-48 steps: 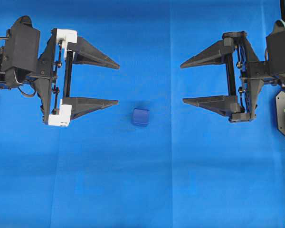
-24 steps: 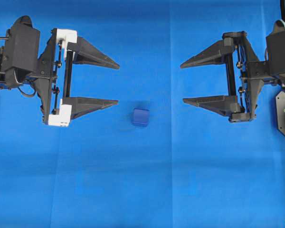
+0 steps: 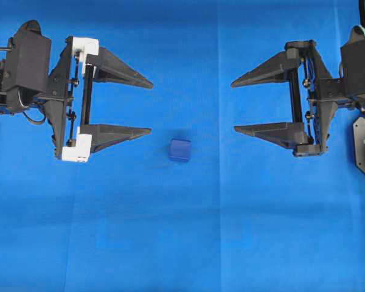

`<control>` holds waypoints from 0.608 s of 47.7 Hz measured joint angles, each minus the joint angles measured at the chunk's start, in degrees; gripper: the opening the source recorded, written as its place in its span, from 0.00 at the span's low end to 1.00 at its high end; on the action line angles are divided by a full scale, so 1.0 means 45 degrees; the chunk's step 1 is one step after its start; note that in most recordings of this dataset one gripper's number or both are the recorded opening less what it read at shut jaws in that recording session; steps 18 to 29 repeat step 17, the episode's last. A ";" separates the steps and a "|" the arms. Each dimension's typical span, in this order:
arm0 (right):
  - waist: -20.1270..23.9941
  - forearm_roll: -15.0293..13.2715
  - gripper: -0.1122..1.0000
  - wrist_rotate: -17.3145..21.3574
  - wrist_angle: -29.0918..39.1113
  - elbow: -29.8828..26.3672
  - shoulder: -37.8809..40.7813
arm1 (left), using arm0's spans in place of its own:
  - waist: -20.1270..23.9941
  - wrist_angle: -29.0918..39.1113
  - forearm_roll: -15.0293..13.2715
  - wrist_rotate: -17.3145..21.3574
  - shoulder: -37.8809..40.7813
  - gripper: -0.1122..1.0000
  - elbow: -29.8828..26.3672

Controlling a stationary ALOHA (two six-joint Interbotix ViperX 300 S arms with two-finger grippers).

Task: Handover the blue block to the right arm after grasping it with the left arm, then place it in the designated position.

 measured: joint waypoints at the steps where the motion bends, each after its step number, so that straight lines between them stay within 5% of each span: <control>1: 0.0000 0.0000 0.85 0.0000 0.0020 0.0000 0.0000 | 0.0000 0.0000 0.0000 0.0000 0.0000 0.94 0.0000; 29: 0.0000 0.0000 0.85 0.0000 0.0059 0.0000 0.0020 | 0.0000 0.0000 0.0000 0.0000 0.0000 0.94 0.0000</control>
